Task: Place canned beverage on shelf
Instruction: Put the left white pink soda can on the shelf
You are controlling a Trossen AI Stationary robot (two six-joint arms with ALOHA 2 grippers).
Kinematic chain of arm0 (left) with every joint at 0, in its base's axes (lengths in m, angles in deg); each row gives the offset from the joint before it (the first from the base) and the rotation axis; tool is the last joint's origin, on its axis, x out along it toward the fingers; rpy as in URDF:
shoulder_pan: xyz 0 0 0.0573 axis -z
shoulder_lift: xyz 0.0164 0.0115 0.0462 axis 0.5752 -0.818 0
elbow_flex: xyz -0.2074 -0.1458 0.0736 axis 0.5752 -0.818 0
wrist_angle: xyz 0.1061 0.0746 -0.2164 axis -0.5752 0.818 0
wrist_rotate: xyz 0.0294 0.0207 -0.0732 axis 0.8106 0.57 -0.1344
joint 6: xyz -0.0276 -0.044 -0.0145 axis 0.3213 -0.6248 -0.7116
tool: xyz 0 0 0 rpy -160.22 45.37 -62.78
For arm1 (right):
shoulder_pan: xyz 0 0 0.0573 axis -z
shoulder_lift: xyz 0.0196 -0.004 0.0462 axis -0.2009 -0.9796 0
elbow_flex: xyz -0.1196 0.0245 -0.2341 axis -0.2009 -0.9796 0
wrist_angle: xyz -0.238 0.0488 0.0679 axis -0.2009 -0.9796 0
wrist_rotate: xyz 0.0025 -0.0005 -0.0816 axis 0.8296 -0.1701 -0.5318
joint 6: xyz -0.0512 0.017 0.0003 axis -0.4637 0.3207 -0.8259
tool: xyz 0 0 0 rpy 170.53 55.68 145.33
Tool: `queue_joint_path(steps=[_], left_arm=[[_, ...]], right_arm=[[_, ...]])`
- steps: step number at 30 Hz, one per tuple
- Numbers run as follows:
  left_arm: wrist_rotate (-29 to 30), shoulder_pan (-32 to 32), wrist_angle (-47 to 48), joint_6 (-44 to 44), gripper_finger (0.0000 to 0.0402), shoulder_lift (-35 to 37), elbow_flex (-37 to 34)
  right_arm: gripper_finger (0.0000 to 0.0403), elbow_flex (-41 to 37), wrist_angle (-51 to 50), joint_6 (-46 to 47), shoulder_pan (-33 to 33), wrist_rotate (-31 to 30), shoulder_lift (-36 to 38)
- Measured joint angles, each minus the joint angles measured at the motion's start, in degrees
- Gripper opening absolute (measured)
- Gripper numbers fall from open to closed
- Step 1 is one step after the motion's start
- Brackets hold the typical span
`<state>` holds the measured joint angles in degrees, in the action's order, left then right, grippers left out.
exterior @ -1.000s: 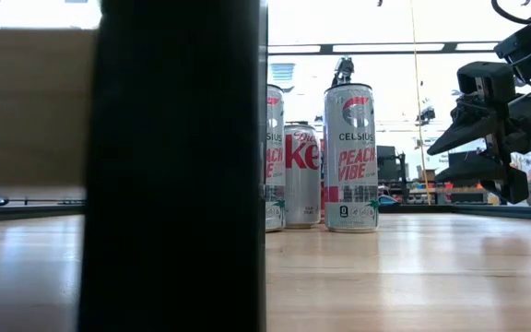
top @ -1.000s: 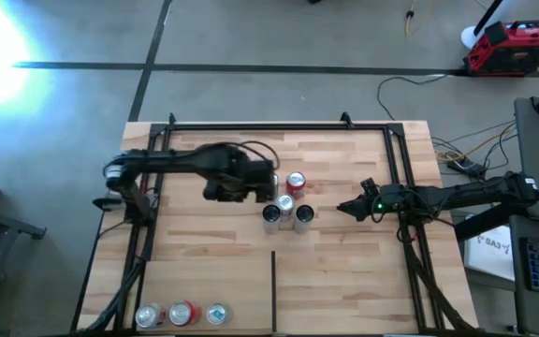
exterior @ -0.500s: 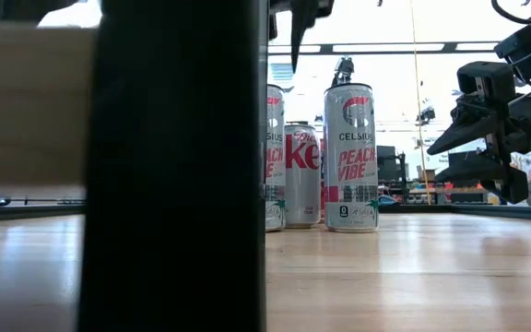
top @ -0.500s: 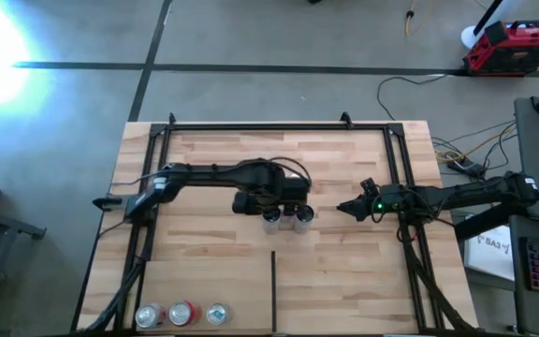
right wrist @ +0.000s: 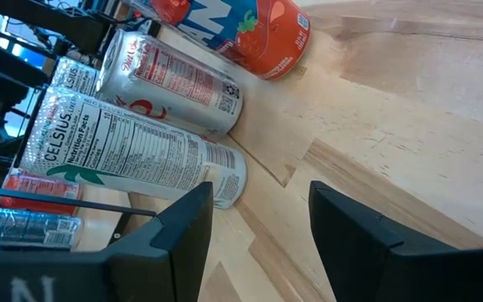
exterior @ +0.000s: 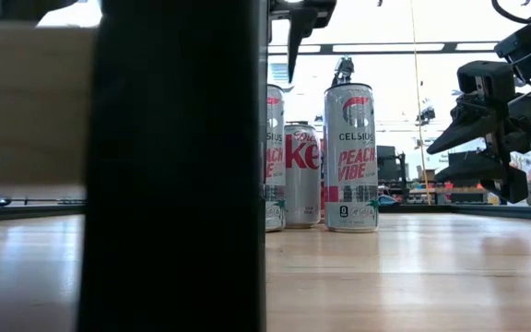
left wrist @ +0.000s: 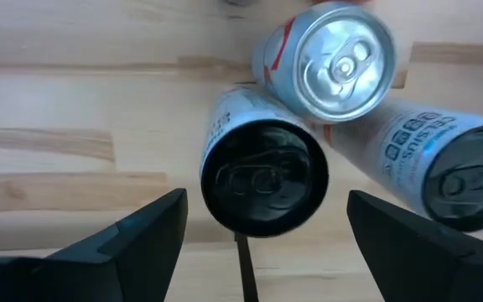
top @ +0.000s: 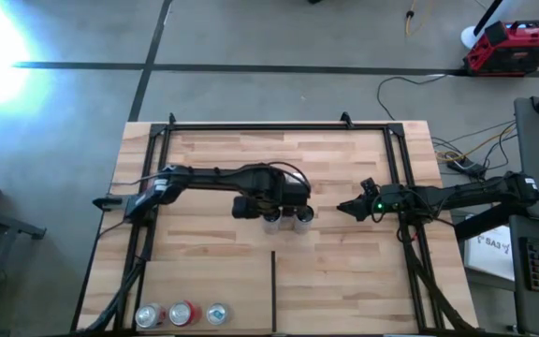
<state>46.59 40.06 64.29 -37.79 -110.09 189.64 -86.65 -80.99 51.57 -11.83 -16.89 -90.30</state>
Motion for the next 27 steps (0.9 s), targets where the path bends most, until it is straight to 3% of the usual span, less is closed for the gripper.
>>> queue_joint_path(steps=[23, 27], left_arm=[[2.6, -0.3, -4.6, -1.3, 0.0311, -0.1, -7.9], [2.6, -0.4, -4.7, -2.3, 0.0290, -0.1, -7.9]], right_arm=[[0.0183, 0.0, 0.0, 0.0, 0.0, 0.0, 0.0], [0.0183, 0.0, 0.0, 0.0, 0.0, 0.0, 0.0]])
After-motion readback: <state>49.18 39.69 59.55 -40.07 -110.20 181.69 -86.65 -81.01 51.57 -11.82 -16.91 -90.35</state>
